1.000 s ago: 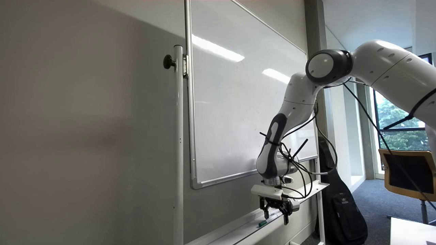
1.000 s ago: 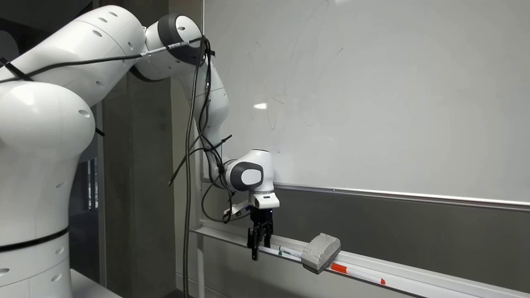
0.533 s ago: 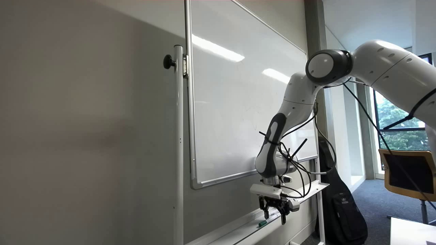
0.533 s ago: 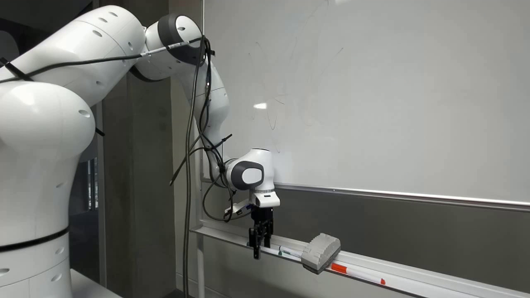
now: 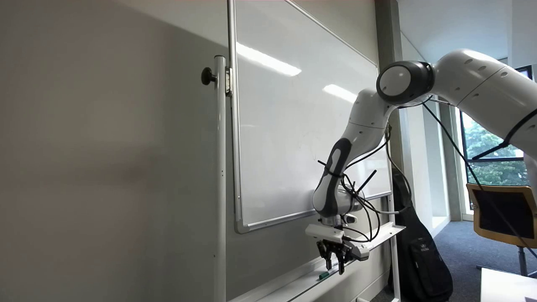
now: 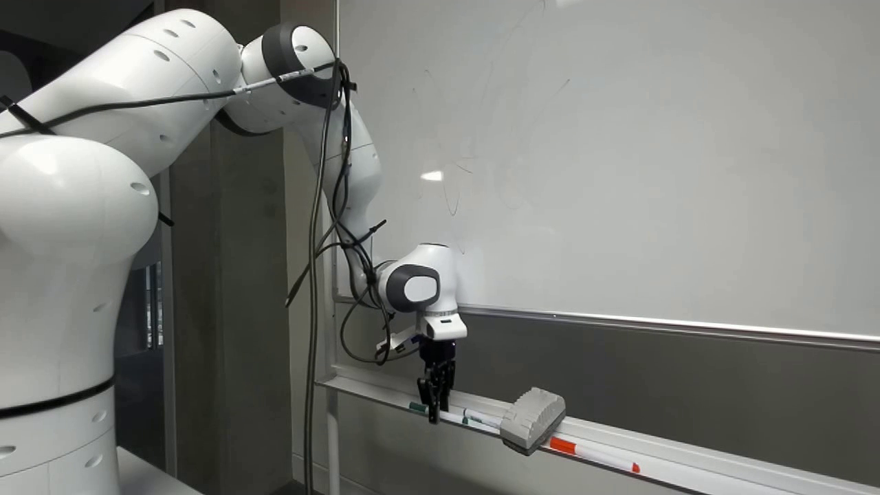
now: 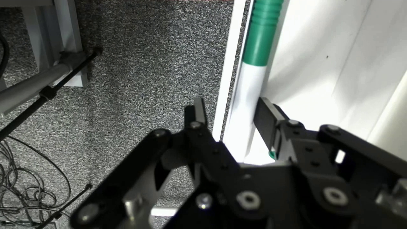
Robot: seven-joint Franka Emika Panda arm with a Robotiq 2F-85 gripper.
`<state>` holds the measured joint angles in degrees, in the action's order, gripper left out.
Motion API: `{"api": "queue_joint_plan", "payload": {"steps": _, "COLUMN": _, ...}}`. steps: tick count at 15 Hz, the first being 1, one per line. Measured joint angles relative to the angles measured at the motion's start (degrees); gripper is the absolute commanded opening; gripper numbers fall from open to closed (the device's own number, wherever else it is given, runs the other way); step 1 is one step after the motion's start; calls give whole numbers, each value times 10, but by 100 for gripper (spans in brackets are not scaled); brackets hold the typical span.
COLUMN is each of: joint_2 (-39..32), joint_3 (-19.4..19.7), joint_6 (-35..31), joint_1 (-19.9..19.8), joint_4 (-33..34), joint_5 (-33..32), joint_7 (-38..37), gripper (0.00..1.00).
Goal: Move the left marker to the left
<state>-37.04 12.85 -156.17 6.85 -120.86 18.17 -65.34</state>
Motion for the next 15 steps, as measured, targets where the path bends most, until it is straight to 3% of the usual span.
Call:
{"api": "queue_joint_plan", "payload": {"steps": 4, "joint_2": -1, "joint_3": 0, "joint_6": 0, "joint_1": 0, "joint_4": 5, "joint_5": 0, "joint_7": -1, "gripper": 37}}
{"api": "queue_joint_plan", "payload": {"steps": 7, "joint_2": -2, "joint_3": 0, "joint_6": 0, "joint_1": 0, "joint_4": 5, "joint_5": 0, "joint_7": -1, "gripper": 10}}
{"api": "queue_joint_plan", "payload": {"steps": 9, "joint_2": -2, "joint_3": 0, "joint_6": 0, "joint_1": 0, "joint_4": 8, "joint_5": 0, "joint_7": -1, "gripper": 0}}
{"api": "queue_joint_plan", "payload": {"steps": 10, "joint_2": -2, "joint_3": 0, "joint_6": 0, "joint_1": 0, "joint_4": 10, "joint_5": 0, "joint_7": -2, "gripper": 5}}
{"api": "queue_joint_plan", "payload": {"steps": 15, "joint_2": -1, "joint_3": 0, "joint_6": 1, "joint_1": 0, "joint_4": 9, "joint_5": 0, "joint_7": -20, "gripper": 5}}
